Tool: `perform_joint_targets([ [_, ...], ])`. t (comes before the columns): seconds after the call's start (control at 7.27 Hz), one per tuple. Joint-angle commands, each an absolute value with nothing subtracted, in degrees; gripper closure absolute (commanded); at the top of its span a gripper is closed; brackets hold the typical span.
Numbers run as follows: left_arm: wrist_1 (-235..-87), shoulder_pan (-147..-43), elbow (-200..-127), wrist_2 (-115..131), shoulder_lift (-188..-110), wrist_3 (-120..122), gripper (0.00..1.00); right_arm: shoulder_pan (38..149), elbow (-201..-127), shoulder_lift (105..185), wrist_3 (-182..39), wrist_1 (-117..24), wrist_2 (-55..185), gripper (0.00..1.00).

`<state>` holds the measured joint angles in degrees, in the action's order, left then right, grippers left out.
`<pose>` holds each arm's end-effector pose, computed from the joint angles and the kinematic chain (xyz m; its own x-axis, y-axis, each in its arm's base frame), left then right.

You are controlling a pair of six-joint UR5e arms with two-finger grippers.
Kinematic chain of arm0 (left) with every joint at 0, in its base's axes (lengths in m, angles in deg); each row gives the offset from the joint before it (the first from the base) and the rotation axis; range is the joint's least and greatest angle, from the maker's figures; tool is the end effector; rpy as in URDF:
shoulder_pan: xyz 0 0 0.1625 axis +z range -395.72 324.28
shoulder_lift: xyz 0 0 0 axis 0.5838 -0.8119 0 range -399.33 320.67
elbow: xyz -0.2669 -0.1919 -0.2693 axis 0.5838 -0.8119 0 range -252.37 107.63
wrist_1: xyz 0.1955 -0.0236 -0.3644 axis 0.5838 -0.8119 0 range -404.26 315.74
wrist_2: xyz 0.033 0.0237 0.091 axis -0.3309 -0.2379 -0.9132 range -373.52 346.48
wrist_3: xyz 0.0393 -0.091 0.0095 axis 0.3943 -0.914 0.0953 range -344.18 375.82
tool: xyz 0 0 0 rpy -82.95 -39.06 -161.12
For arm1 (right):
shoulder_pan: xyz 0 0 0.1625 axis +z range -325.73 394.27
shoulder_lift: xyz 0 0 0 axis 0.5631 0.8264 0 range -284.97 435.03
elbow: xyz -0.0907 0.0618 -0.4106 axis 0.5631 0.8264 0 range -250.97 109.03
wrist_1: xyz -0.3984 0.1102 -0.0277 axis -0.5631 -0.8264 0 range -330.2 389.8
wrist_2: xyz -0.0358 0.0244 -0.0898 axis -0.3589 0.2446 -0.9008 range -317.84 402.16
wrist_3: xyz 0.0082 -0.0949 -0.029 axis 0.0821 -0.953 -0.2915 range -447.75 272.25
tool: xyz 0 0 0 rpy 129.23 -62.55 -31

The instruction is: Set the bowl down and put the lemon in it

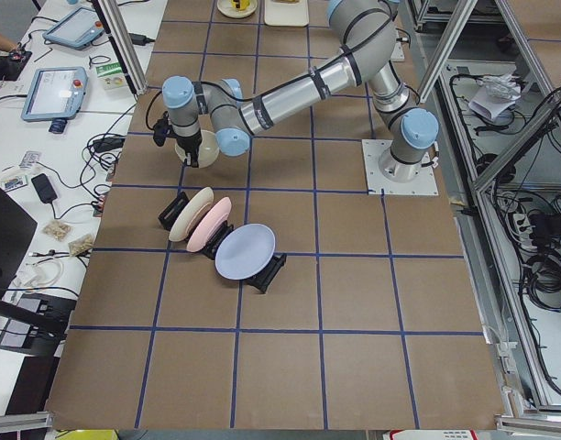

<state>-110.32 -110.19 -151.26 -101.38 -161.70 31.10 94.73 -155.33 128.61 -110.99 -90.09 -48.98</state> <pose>0.0547 -0.7084 0.2844 -0.9997 -0.0027 0.0237 -0.0040 0.9985 -0.0548 -0.2248 -0.6629 0.2027 -0.9939 0.1095 0.0120 0.1097 0.9937 0.0220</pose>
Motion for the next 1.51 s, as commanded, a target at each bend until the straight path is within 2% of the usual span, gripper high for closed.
perform_joint_targets([
  [0.0,-112.37,-119.78,-152.69,-100.71,-158.60,18.08,0.95,94.31,-155.09,128.73,-110.61,-90.00,-48.90,0.98],
  [0.41,-107.65,-130.36,-157.25,-92.82,-157.80,10.33,0.95,94.48,-152.99,132.92,-110.34,-86.33,-49.60,1.00],
  [0.69,-97.40,-136.58,-163.30,-93.32,-157.54,6.25,0.95,95.09,-150.35,134.96,-108.51,-80.46,-48.73,1.00],
  [0.96,-83.70,-137.49,-173.04,-93.15,-157.89,2.14,0.95,98.93,-150.25,137.34,-105.33,-78.32,-48.90,1.00],
  [1.1,-82.41,-137.84,-175.79,-92.98,-157.37,-0.07,0.95,101.92,-150.25,138.91,-102.98,-74.74,-48.81,1.00],
  [1.38,-82.40,-137.76,-176.78,-92.72,-157.10,0.09,0.95,108.15,-150.78,141.20,-94.73,-70.77,-48.81,1.00],
])
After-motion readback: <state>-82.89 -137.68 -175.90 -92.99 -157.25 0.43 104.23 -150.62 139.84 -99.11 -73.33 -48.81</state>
